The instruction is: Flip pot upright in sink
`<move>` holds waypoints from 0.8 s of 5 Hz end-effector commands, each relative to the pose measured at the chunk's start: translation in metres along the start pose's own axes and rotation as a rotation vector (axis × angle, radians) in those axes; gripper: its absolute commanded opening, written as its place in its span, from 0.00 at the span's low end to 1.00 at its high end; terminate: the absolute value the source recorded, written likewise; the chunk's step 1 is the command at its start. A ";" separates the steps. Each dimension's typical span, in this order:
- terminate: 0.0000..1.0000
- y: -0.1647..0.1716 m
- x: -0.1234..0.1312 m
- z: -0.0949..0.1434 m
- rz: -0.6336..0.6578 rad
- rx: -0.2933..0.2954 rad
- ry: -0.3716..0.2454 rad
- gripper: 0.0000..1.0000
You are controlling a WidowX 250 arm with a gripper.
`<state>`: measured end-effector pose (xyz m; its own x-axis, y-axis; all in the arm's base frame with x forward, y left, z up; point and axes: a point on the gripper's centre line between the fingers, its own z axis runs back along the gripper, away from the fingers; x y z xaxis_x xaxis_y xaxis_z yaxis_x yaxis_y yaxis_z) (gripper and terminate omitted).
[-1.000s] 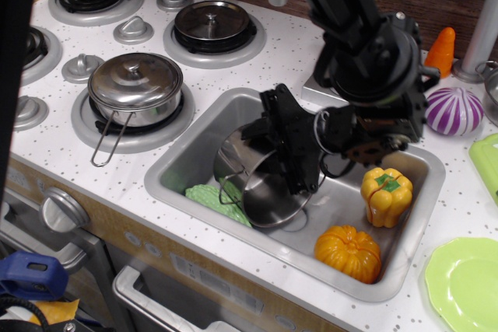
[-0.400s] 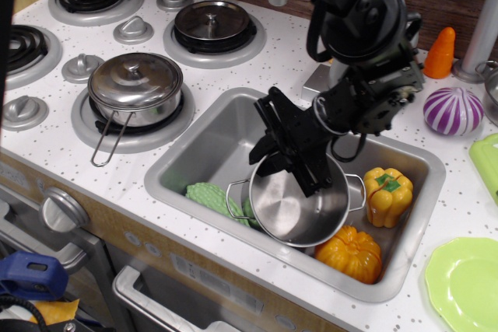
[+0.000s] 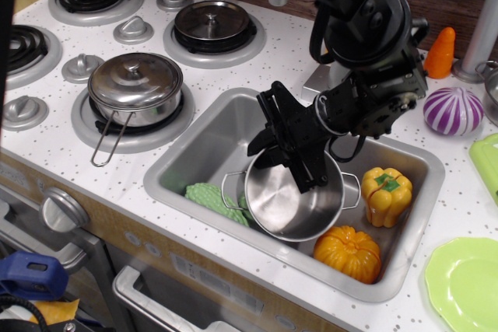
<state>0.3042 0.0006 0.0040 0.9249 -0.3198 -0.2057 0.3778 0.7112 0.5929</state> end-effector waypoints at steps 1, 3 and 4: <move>0.00 0.015 -0.004 0.001 -0.036 0.037 -0.057 0.00; 0.00 0.019 -0.008 -0.005 -0.072 0.028 -0.106 1.00; 0.00 0.019 -0.008 -0.005 -0.072 0.028 -0.106 1.00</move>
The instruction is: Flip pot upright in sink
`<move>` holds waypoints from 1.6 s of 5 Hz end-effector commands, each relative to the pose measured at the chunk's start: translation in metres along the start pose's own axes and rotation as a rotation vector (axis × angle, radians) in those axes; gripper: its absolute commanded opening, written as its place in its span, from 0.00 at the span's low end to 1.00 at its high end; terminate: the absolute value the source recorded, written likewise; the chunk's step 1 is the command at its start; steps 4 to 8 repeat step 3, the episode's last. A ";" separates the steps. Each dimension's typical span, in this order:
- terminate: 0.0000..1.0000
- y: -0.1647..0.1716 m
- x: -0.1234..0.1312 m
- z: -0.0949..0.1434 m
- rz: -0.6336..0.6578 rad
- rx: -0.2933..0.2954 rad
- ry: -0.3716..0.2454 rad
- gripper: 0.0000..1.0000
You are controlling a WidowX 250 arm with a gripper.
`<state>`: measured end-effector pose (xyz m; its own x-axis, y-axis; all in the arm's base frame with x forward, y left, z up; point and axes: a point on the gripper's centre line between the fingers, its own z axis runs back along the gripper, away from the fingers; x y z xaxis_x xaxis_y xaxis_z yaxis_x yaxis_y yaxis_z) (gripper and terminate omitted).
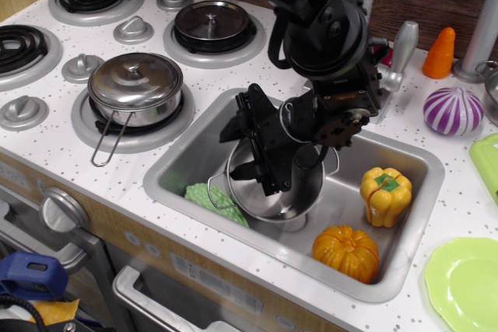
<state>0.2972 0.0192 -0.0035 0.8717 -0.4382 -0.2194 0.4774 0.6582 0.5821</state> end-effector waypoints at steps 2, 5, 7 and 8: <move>0.00 0.013 0.002 0.012 0.040 0.014 -0.039 1.00; 1.00 0.013 0.002 0.012 0.040 0.014 -0.039 1.00; 1.00 0.013 0.002 0.012 0.040 0.014 -0.039 1.00; 1.00 0.013 0.002 0.012 0.040 0.014 -0.039 1.00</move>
